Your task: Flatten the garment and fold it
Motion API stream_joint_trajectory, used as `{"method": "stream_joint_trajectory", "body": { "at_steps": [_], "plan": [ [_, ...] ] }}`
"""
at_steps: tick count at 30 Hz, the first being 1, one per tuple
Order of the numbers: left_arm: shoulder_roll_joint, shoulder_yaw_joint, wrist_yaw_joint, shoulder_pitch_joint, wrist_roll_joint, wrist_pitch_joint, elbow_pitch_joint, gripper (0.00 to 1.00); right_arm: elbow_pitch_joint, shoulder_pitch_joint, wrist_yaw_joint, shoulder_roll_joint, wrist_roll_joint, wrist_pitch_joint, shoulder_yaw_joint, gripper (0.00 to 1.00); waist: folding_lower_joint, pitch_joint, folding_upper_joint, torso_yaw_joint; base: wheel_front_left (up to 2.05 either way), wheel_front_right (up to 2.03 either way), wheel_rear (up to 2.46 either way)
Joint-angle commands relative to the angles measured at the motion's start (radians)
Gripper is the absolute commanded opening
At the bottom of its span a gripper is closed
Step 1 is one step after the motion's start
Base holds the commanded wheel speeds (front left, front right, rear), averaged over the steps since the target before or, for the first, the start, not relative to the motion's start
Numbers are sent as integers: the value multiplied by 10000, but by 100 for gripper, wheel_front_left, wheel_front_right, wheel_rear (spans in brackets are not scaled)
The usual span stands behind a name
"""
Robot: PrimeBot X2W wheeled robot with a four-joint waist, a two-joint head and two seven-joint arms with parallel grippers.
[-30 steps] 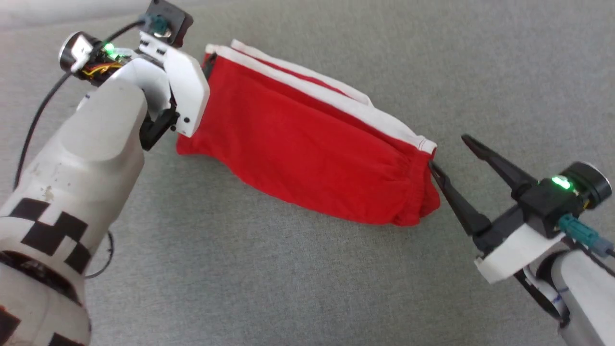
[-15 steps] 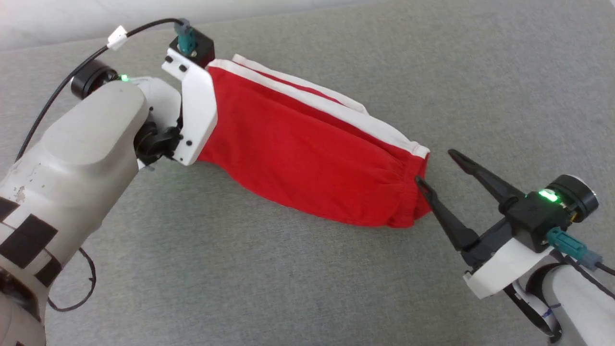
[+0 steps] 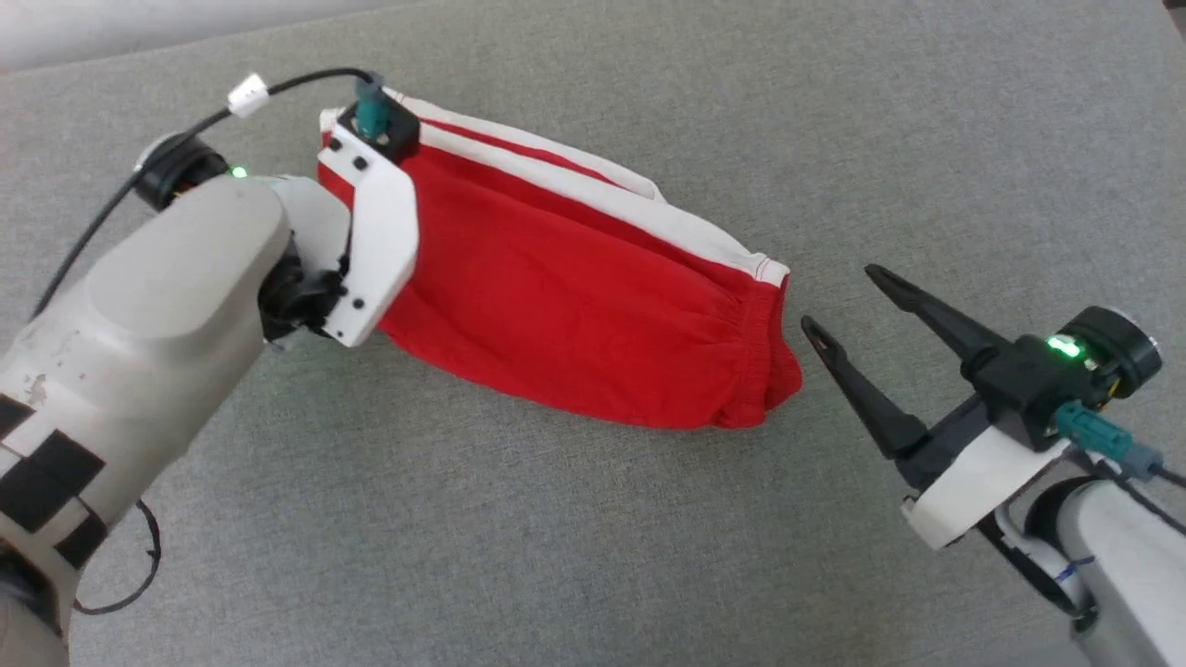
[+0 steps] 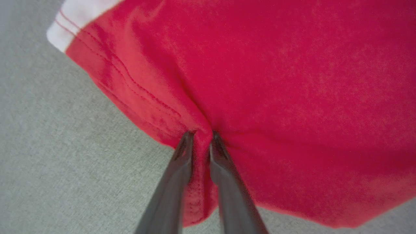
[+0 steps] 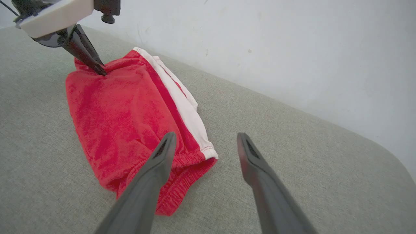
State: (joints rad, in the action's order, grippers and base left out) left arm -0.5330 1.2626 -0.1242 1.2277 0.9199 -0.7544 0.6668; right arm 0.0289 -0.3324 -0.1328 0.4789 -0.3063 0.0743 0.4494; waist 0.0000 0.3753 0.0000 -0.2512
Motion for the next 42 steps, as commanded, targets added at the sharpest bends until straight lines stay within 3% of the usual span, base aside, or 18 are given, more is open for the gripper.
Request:
{"method": "stream_joint_trajectory", "body": {
  "at_steps": [1,5,9,10,11,14,20,28,32,33,34,42],
  "plan": [
    [-14,156,-65,-461,85,152,-22,0,162,-284,21,230,-218,-244,87,100,0,-182,0,121,0,0,0],
    [-99,162,-65,-408,341,645,-192,0,643,-1058,21,1187,-903,-1416,833,100,0,-499,0,232,0,0,0],
    [-109,168,-65,-413,505,943,-368,0,1153,-2202,21,2178,-1894,-3020,2239,100,0,-729,0,359,0,0,0],
    [-109,168,-65,-413,505,943,-368,0,1153,-2202,21,2178,-1894,-3020,2239,100,0,-729,0,359,0,0,0],
    [-103,170,-65,-435,571,1046,-395,0,1285,-2817,21,2558,-2430,-3967,3168,100,0,-766,0,408,0,0,0],
    [-62,173,-65,-449,622,1176,-420,0,1112,-3749,21,2809,-2961,-5044,4446,100,0,-712,0,511,0,0,0],
    [118,175,-65,-384,648,1431,-388,0,-272,-4614,21,2324,-3641,-5534,5622,100,0,-425,0,752,0,0,0],
    [283,176,-65,-280,578,1733,-322,0,-3206,-4906,21,1143,-4294,-5056,6949,100,0,48,0,1155,0,0,0],
    [327,176,-65,-369,584,1878,-284,0,-4013,-4803,21,834,-4820,-4682,7612,100,0,74,0,1276,0,0,0],
    [315,176,-65,-420,587,1926,-272,0,-4054,-4822,21,821,-4941,-4502,7710,22,0,49,0,1285,0,0,0],
    [296,176,-65,-486,623,1991,-248,0,-4055,-4835,21,837,-5086,-4300,7782,0,0,2,0,1288,0,0,0],
    [125,176,-65,-1050,1202,3270,-155,0,-3763,-5094,21,1536,-5702,-2323,7814,0,0,-837,0,1305,0,0,0]
  ]
}}
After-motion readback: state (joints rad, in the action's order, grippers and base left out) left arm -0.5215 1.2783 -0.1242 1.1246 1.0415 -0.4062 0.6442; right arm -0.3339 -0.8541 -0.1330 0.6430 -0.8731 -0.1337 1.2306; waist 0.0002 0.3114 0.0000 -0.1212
